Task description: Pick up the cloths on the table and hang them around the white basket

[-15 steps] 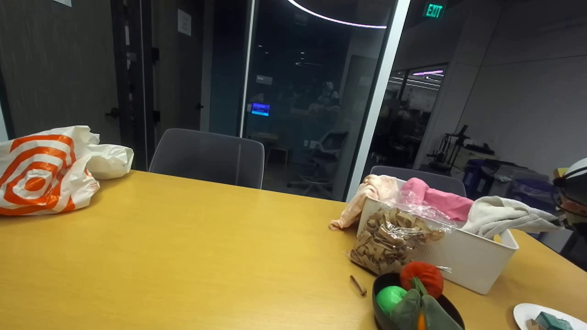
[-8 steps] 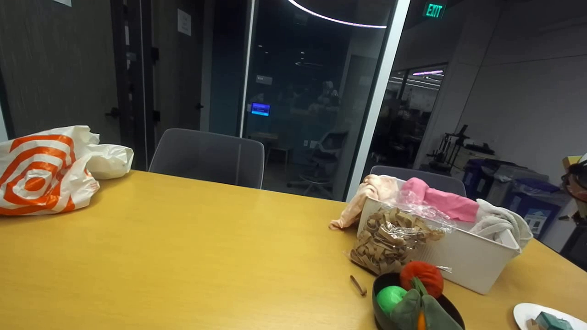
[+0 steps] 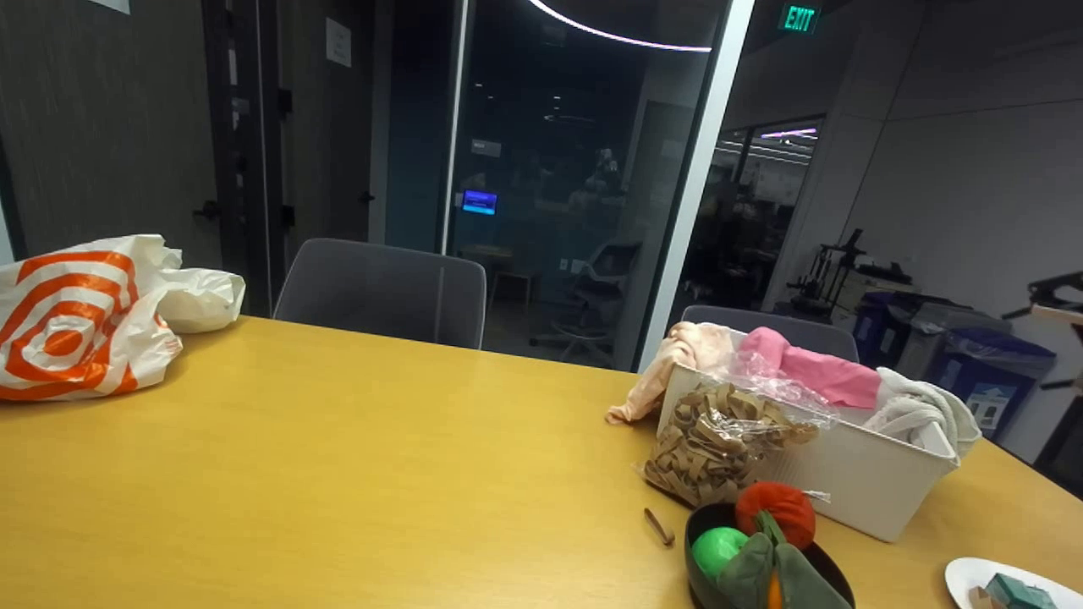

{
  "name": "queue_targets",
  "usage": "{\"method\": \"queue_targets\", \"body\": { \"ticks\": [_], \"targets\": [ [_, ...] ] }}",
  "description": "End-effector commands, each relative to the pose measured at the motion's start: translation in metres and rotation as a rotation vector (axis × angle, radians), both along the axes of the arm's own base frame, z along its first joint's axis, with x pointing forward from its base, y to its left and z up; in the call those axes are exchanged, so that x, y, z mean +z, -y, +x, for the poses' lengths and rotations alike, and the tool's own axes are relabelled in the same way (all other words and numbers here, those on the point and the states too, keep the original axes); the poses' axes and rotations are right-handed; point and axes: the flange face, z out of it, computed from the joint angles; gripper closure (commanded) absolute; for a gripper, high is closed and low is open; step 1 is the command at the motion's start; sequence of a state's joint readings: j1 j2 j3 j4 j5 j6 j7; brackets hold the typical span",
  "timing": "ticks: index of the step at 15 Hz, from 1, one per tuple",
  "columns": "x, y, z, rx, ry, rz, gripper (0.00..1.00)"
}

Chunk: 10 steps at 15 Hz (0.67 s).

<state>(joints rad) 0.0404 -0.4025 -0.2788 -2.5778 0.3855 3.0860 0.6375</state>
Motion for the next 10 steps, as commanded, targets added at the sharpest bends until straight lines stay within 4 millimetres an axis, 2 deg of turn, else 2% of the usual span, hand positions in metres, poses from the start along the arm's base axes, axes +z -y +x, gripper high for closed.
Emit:
{"method": "queue_targets", "body": {
  "ticks": [1, 4, 6, 9, 10],
  "targets": [
    [0.037, -0.073, 0.007, 0.188, -0.036, -0.1, 0.0],
    [0.069, -0.127, 0.001, 0.379, -0.094, -0.16, 0.0],
    [0.084, -0.15, -0.003, 0.468, -0.154, -0.22, 0.0],
    [0.105, -0.165, -0.001, 0.483, -0.248, -0.374, 0.0],
    [0.112, -0.169, 0.012, 0.474, -0.27, -0.426, 0.0]
  ]
}}
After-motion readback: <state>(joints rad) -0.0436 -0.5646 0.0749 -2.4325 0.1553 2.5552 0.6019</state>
